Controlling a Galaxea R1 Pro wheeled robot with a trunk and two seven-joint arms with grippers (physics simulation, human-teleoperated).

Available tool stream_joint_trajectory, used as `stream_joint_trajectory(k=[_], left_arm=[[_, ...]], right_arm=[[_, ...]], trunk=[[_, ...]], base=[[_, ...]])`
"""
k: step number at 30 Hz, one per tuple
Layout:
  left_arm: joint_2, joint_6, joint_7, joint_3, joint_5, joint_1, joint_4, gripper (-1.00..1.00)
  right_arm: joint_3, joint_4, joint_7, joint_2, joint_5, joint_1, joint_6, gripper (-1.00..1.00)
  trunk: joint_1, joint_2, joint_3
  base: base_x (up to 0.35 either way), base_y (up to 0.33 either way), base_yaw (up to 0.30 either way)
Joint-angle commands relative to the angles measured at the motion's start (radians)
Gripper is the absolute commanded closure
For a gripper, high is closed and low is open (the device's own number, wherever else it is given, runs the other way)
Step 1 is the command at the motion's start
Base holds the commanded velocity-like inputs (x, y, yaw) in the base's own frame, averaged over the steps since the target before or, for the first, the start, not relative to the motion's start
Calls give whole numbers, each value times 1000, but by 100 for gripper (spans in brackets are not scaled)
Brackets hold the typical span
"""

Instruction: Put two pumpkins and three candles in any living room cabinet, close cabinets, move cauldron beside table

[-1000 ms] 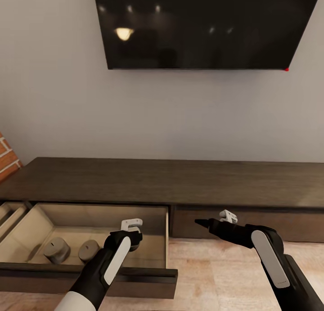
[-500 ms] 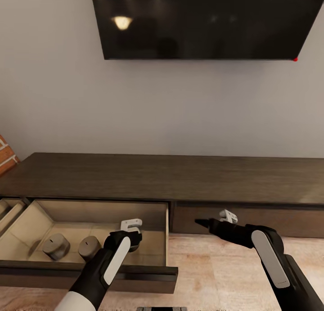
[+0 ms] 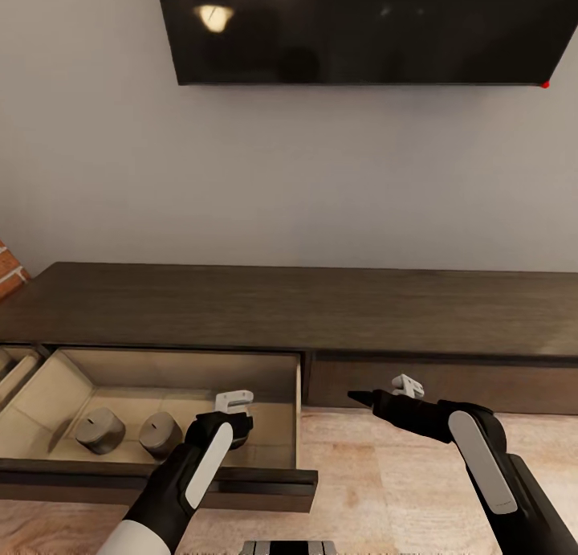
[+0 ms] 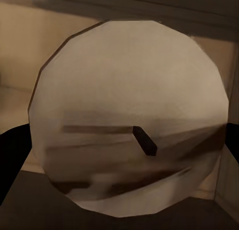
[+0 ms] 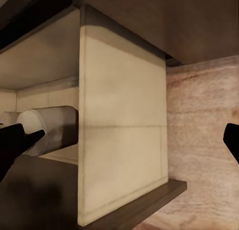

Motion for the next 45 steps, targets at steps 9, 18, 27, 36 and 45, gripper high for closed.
stream_joint_trajectory(k=[9, 18, 27, 36, 45], left_arm=[[0, 1, 13, -1, 9, 0, -5, -100], [0, 2, 14, -2, 16, 0, -9, -100], [-1, 13, 10, -2, 20, 0, -47, -100], [-2, 18, 8, -1, 22, -2, -57, -100], [-1, 41, 9, 4, 29, -2, -76, -100]], right_arm=[[-1, 0, 7, 0, 6, -1, 4, -100], [-1, 0, 7, 0, 6, -1, 4, -100], [-1, 0, 7, 0, 6, -1, 4, -100], [-1, 0, 7, 0, 6, -1, 4, -100], [-1, 0, 7, 0, 6, -1, 4, -100]], trunk=[[1, -1, -13], [1, -1, -13], [-3, 1, 22], [-7, 3, 57], [-18, 19, 90]], base=[[0, 0, 0], [0, 0, 0], [0, 0, 0], [-103, 0, 0], [-42, 10, 0]])
